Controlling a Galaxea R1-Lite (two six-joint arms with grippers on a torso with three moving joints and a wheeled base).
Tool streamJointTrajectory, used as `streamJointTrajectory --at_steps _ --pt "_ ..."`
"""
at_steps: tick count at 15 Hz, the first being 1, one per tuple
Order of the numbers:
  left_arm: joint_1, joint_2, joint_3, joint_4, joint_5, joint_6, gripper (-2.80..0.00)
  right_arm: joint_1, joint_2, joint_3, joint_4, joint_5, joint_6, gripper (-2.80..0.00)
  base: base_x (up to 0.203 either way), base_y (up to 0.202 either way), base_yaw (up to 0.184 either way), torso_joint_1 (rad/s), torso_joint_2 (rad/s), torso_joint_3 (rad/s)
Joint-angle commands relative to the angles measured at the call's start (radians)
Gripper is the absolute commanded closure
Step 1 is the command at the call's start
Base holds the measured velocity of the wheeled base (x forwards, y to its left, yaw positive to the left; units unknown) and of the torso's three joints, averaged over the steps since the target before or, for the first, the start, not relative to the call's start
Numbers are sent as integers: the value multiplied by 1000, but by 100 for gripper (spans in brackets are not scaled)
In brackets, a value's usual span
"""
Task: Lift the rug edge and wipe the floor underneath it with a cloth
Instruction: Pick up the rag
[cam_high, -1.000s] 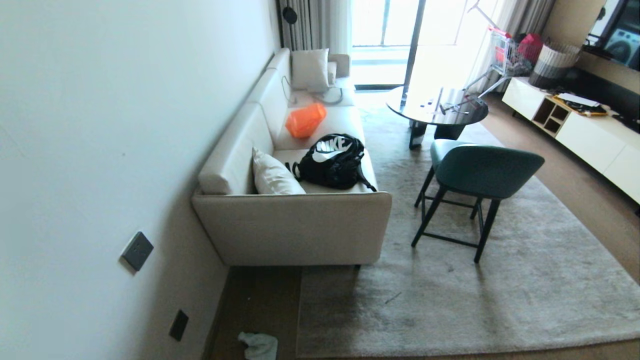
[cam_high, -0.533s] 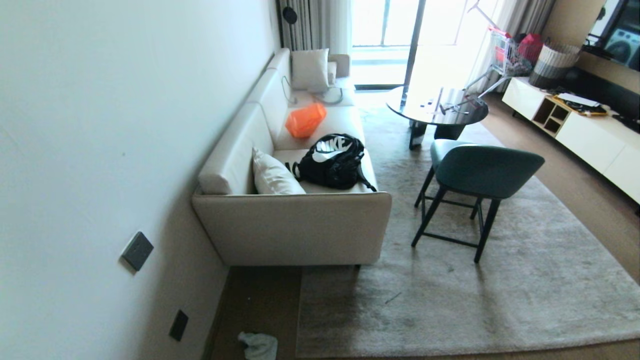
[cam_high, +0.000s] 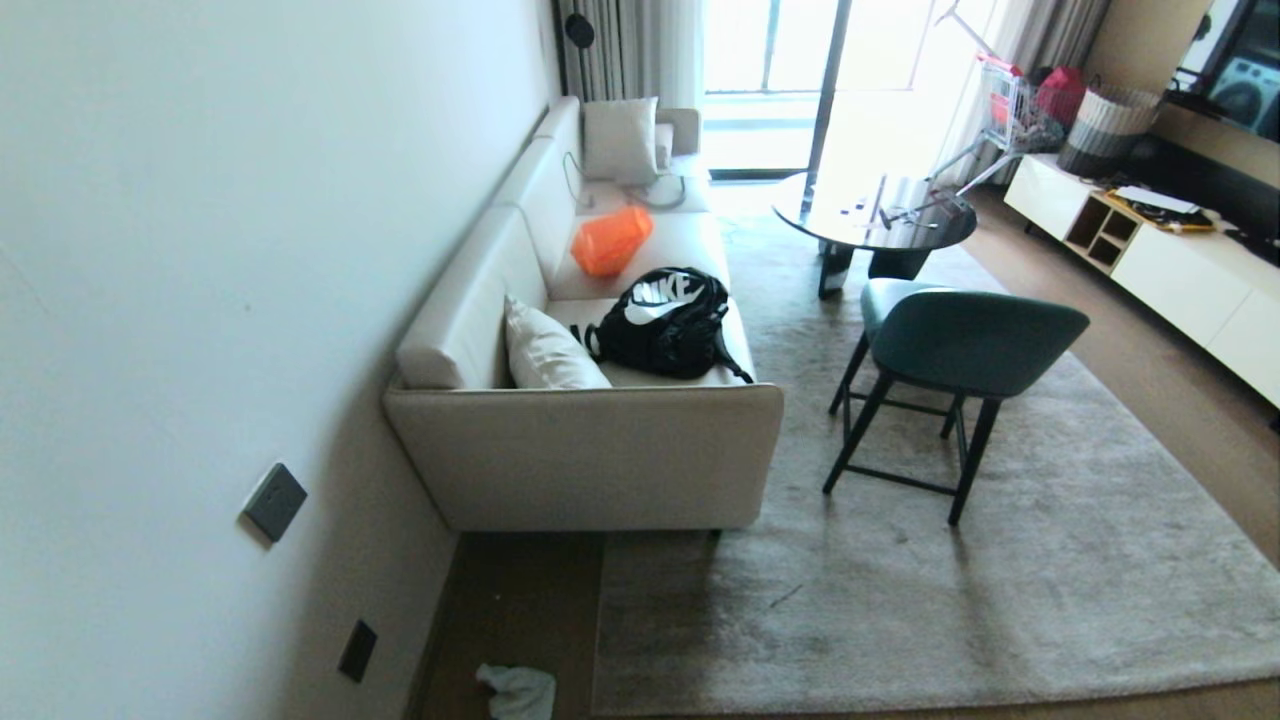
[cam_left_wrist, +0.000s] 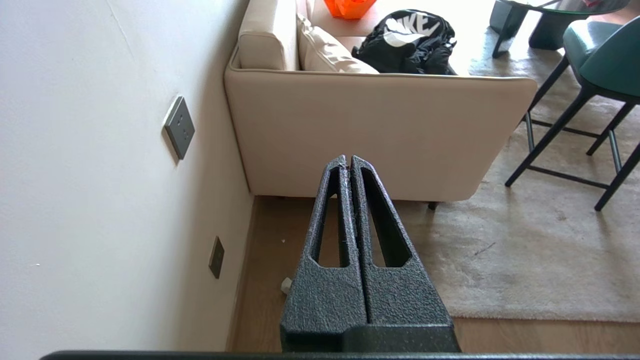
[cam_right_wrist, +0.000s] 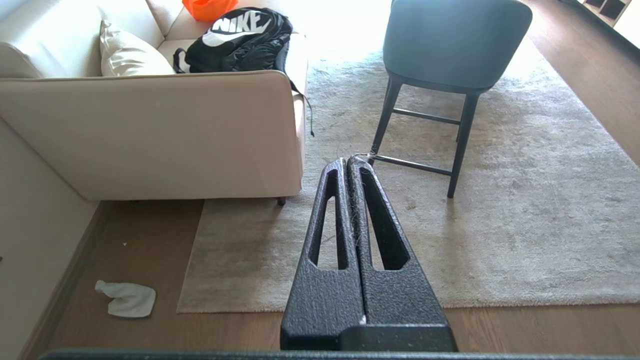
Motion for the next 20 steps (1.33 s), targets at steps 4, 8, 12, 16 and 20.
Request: streamJointTrajectory --at_steps 4,8,12,16,20 --pt "0 0 0 0 1 -2 0 0 1 0 0 0 0 0 0 0 0 0 0 0" --pt "0 0 0 0 1 -2 0 0 1 0 0 0 0 0 0 0 0 0 0 0" --pt "0 0 1 0 1 -2 0 0 1 0 0 0 0 0 0 0 0 0 0 0" --pt "0 0 0 0 1 -2 0 0 1 0 0 0 0 0 0 0 0 0 0 0" --pt "0 0 0 0 1 -3 0 0 1 0 0 0 0 0 0 0 0 0 0 0"
